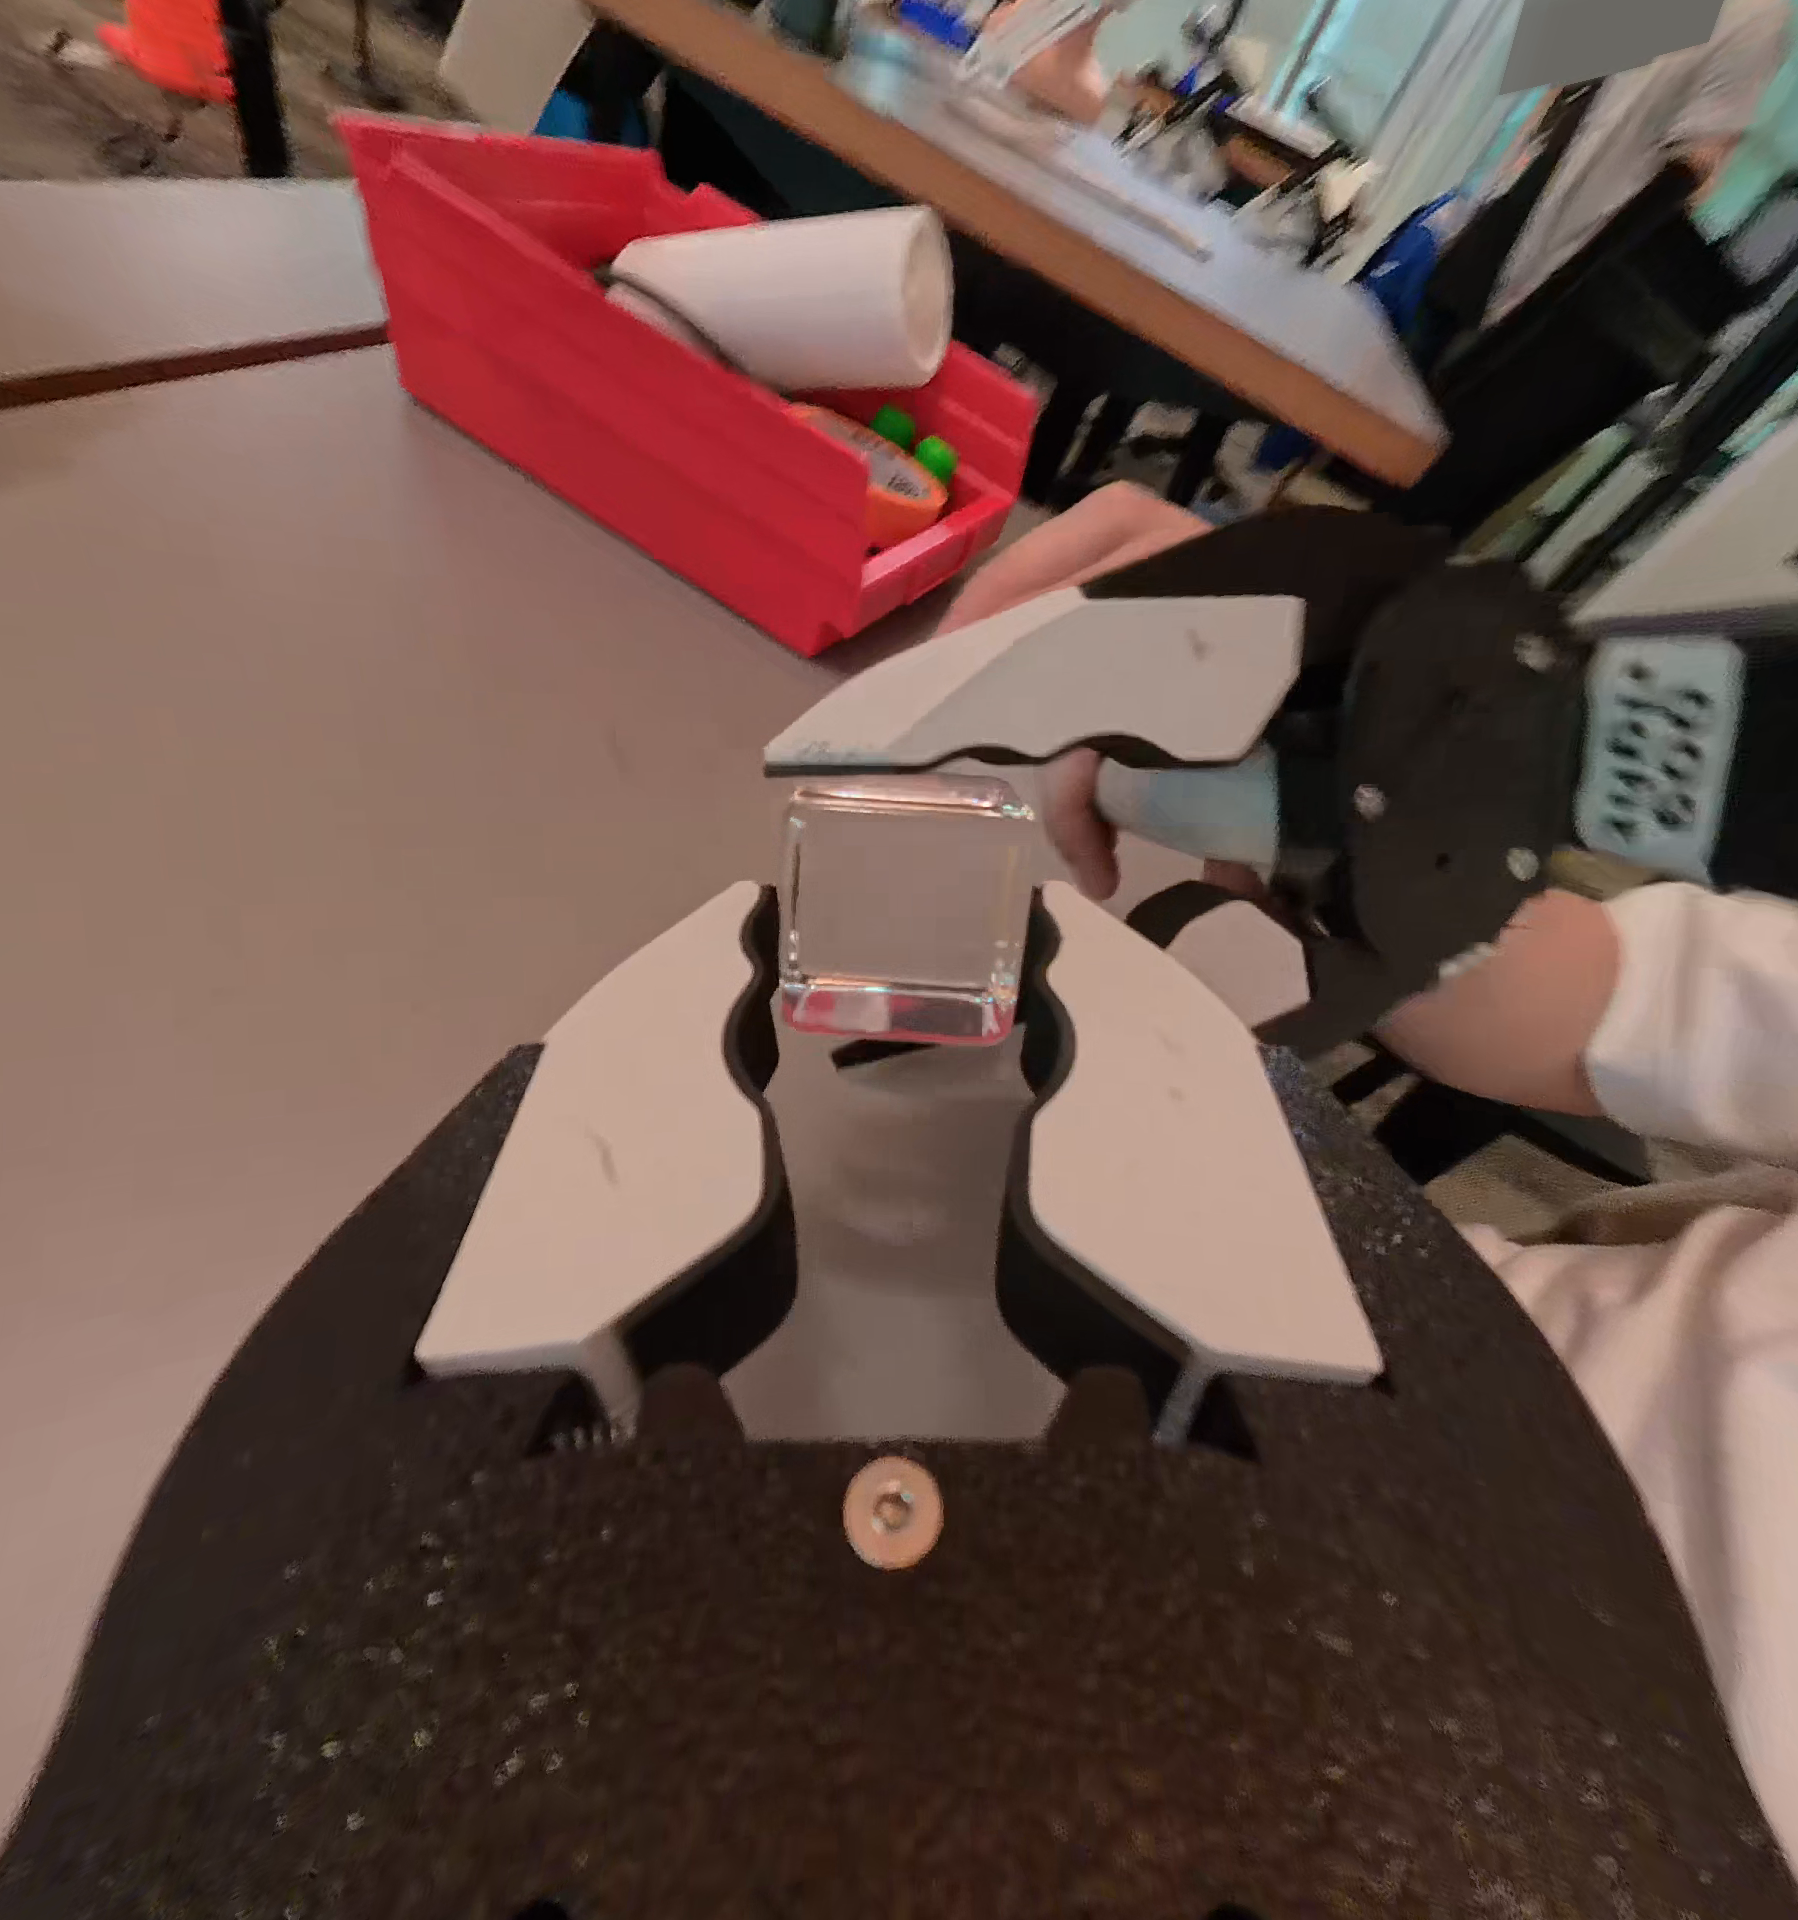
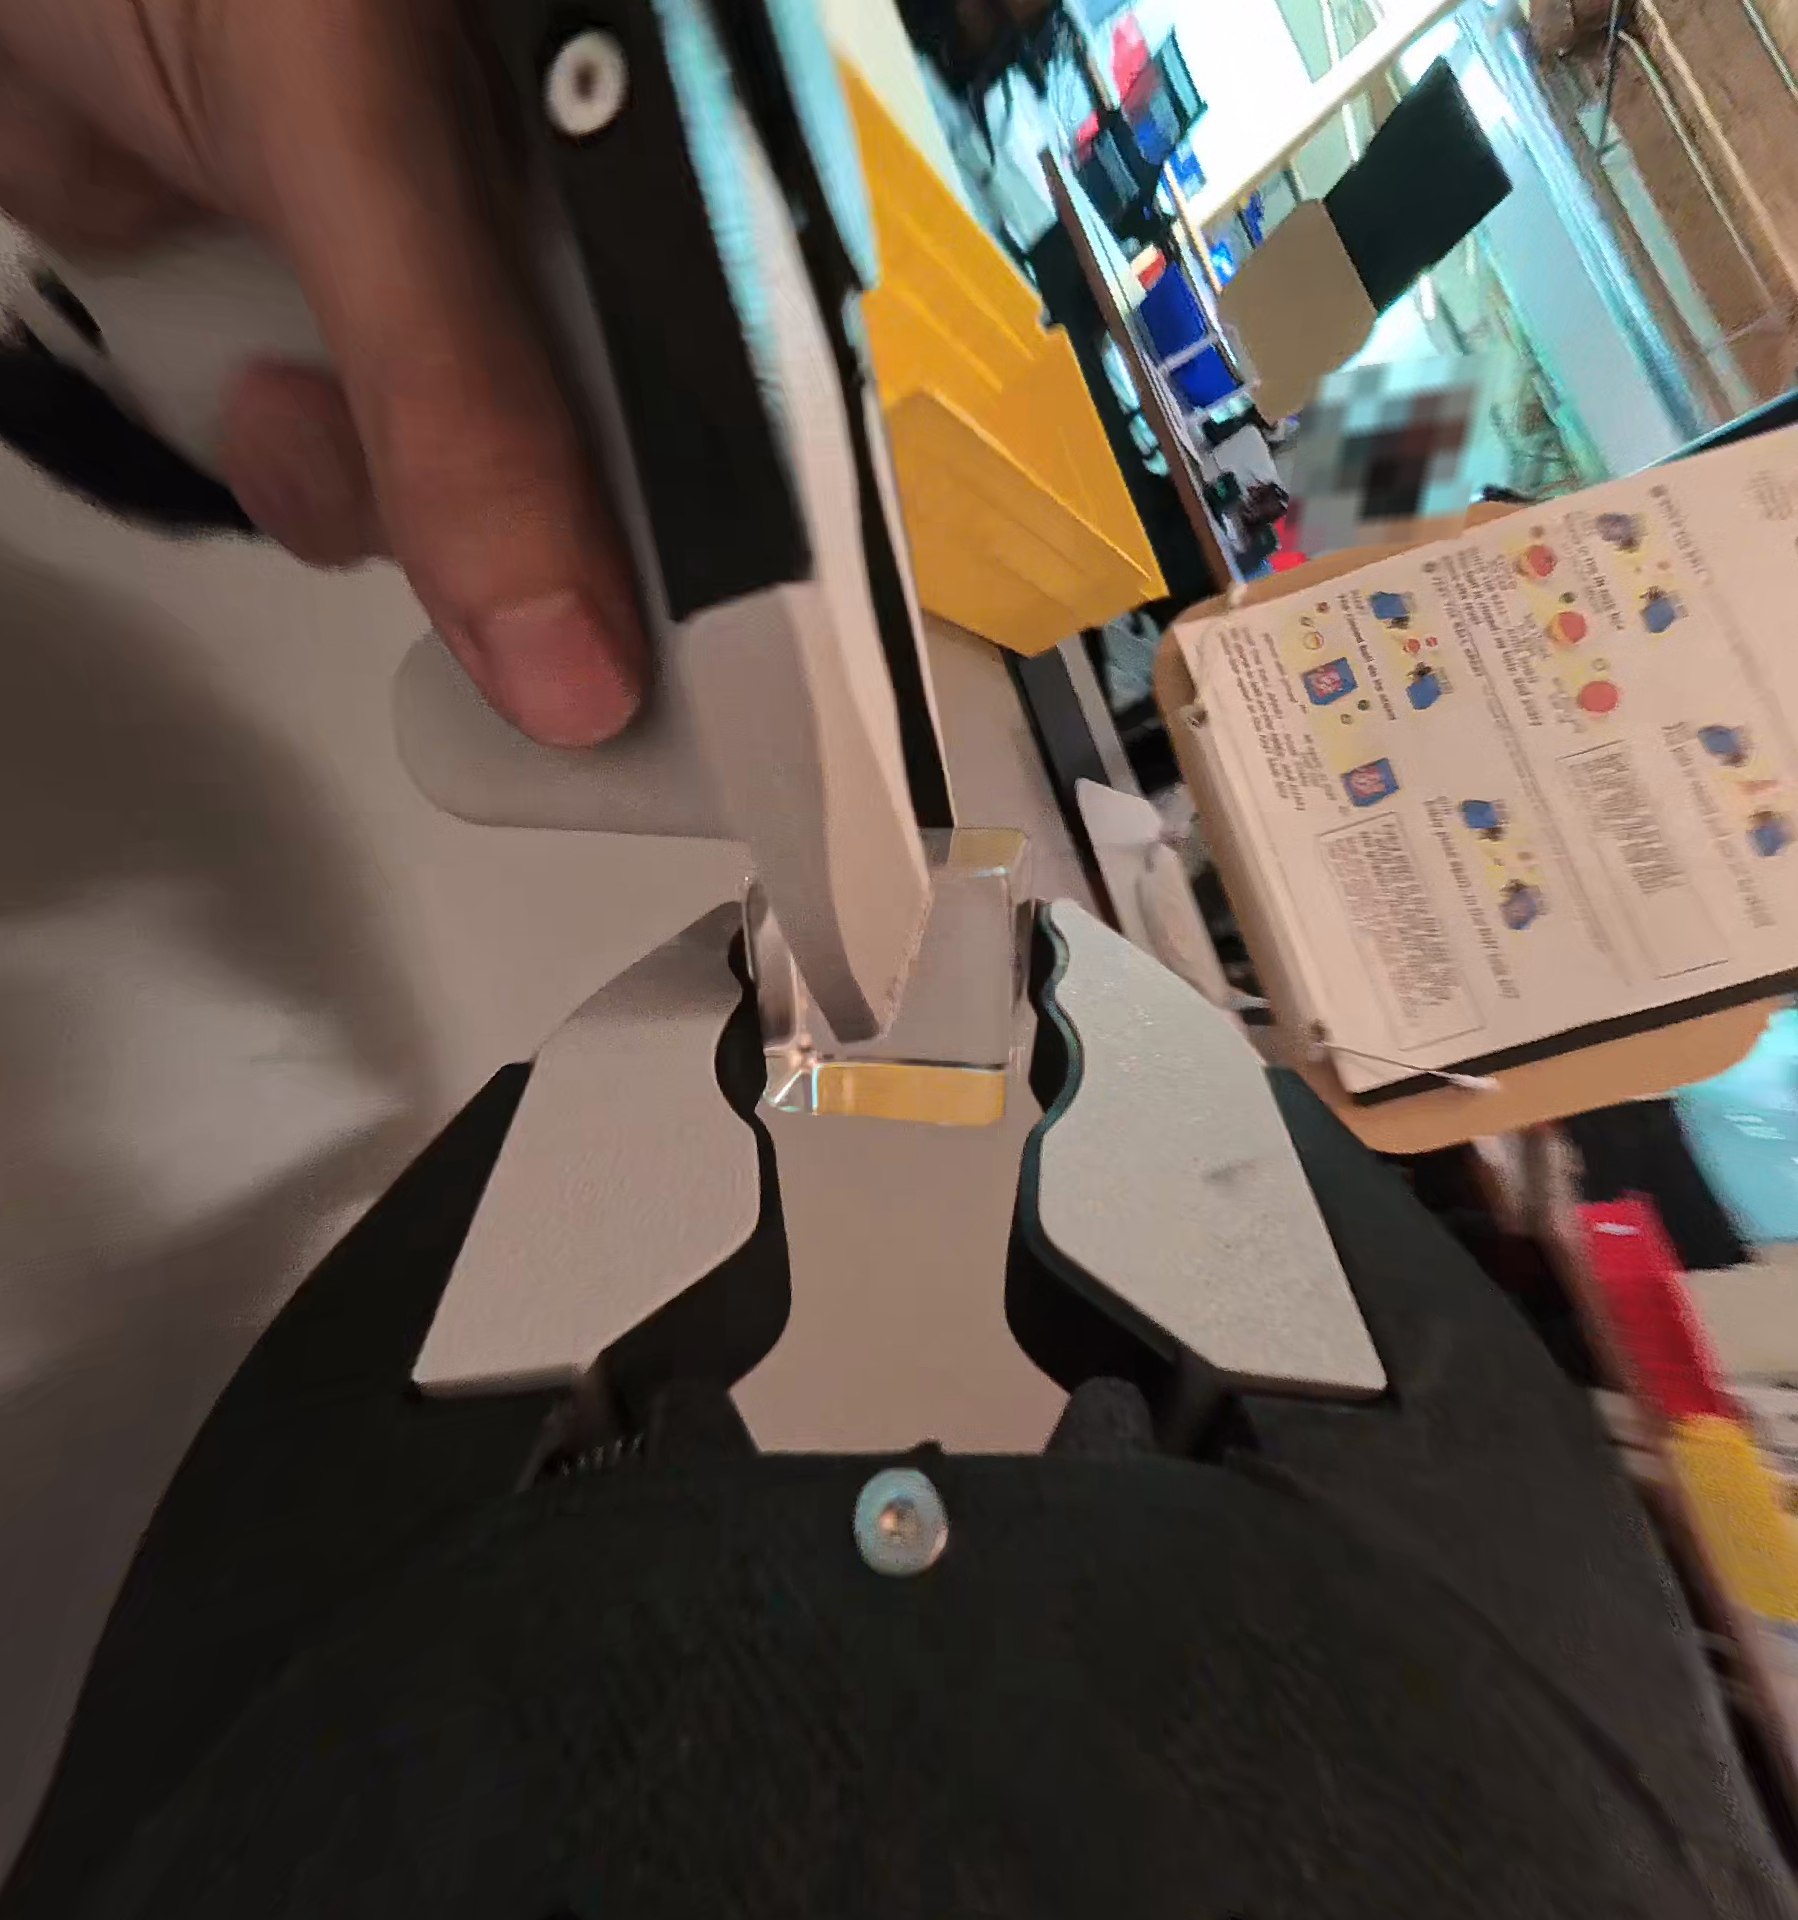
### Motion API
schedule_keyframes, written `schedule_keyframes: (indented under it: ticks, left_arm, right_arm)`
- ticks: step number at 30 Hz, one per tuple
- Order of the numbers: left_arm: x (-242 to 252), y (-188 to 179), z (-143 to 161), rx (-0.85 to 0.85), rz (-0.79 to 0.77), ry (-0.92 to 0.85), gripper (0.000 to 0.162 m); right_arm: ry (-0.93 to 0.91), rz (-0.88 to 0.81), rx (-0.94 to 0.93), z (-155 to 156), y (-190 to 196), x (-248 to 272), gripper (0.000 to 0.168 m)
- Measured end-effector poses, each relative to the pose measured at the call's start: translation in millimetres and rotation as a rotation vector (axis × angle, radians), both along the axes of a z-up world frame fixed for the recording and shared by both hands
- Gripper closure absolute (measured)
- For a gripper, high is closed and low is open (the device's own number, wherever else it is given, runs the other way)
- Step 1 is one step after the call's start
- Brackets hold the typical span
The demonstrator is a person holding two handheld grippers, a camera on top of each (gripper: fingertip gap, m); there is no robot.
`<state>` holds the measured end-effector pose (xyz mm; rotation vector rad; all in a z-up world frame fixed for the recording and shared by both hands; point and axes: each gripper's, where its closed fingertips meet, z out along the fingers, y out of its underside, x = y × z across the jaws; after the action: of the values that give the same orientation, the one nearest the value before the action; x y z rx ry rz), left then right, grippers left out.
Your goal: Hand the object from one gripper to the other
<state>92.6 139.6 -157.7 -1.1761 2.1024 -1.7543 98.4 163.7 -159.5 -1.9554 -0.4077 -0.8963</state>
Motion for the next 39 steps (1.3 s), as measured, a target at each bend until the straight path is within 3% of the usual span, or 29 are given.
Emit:
schedule_keyframes:
  ticks: [1, 4, 7, 10, 14, 22, 26, 28, 32, 35, 39]
  left_arm:
    - [-1.7, -0.5, 5.9, -0.039, -0.025, -0.023, 0.118]
    - [-1.8, 7.1, 18.8, -0.141, -0.034, -0.054, 0.118]
    - [-4.1, 12.8, 36.7, -0.353, -0.072, -0.053, 0.118]
    - [-12.9, 16.4, 58.9, -0.483, -0.148, -0.224, 0.118]
    - [-30.6, 16.4, 72.9, -0.447, -0.221, -0.466, 0.118]
    - [-41.4, 4.5, 55.1, -0.133, -0.265, -0.710, 0.117]
    - [-40.8, 0.1, 42.6, 0.038, -0.270, -0.808, 0.118]
    - [-40.8, -1.4, 40.4, 0.091, -0.267, -0.844, 0.118]
    - [-29.4, 3.6, 33.4, 0.110, -0.202, -0.750, 0.112]
    - [-15.0, 11.2, 28.1, 0.079, -0.118, -0.598, 0.087]
    - [5.3, 24.2, 37.7, -0.048, 0.066, -0.313, 0.096]
  right_arm:
    - [0.094, 0.016, 0.040, 4.1, -1.1, -1.9, 0.115]
    - [0.480, 0.080, 0.178, 17.8, -5.0, -6.7, 0.104]
    - [0.810, 0.218, 0.401, 44.6, -7.5, -13.4, 0.093]
    - [1.153, 0.372, 0.450, 54.1, -10.1, -29.5, 0.089]
    - [1.623, 0.512, 0.460, 61.7, -12.9, -41.3, 0.097]
    - [1.952, 0.642, 0.436, 67.6, -13.4, -55.6, 0.108]
    - [1.928, 0.593, 0.379, 55.9, -7.4, -61.5, 0.109]
    - [1.881, 0.577, 0.376, 49.6, -4.4, -61.1, 0.118]
    - [1.794, 0.570, 0.415, 47.5, -2.8, -50.5, 0.122]
    - [1.435, 0.373, 0.424, 32.9, -1.4, -24.4, 0.124]
    - [0.826, 0.069, 0.372, 21.7, -9.0, 16.4, 0.123]
